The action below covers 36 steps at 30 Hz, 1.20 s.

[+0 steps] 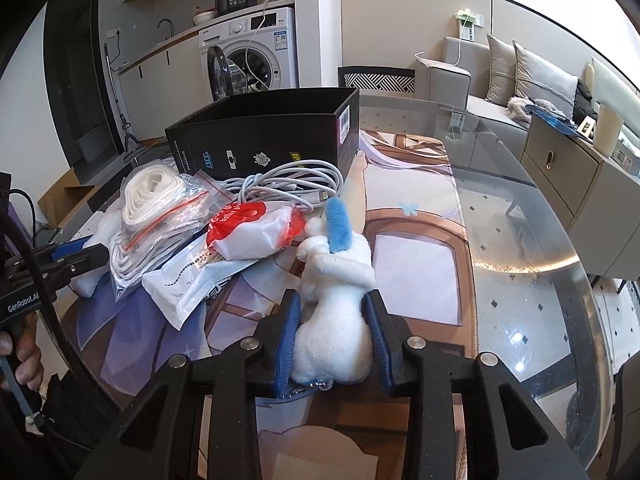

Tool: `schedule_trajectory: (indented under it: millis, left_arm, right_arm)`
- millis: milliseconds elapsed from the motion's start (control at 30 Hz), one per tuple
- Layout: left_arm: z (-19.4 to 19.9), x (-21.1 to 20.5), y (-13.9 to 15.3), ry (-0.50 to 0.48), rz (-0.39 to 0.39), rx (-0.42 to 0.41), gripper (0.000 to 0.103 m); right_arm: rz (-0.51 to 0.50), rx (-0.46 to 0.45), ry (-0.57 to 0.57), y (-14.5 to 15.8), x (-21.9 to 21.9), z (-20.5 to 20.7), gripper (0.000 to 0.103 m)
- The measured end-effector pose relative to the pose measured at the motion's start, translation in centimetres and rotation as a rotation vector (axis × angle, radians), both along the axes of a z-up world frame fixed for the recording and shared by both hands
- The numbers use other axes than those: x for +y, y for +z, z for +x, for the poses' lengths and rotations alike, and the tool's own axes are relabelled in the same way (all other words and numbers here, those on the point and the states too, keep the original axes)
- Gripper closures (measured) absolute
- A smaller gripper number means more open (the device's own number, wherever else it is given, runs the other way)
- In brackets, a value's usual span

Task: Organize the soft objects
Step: 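Close the right gripper on the plush bunny while the left gripper closes on the foam piece, then lift and carry the plush bunny and foam piece over the black box with both grippers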

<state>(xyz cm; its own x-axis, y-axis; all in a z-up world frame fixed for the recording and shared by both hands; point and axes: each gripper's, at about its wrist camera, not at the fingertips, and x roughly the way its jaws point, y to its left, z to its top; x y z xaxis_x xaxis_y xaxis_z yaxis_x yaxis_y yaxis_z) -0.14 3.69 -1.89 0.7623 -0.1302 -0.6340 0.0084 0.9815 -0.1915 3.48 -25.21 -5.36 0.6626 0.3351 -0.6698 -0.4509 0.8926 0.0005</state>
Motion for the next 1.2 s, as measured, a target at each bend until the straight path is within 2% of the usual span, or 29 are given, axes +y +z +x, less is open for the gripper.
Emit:
schedule_trajectory:
  millis: [500, 867, 1200]
  left_arm:
    - [-0.7, 1.8, 2.1, 0.062, -0.003, -0.075, 0.064]
    - [-0.2, 1.1, 4.9, 0.043, 0.025, -0.141, 0.063]
    - [2.5, -0.5, 7.4, 0.011, 0.054, -0.157, 0.063]
  right_arm:
    - [0.062, -0.079, 0.002, 2.4, -1.7, -1.3, 0.069]
    - [0.094, -0.141, 0.063, 5.8, -1.0, -2.1, 0.069]
    - [0.124, -0.18, 0.12, 8.5, 0.0, -1.7, 0.069]
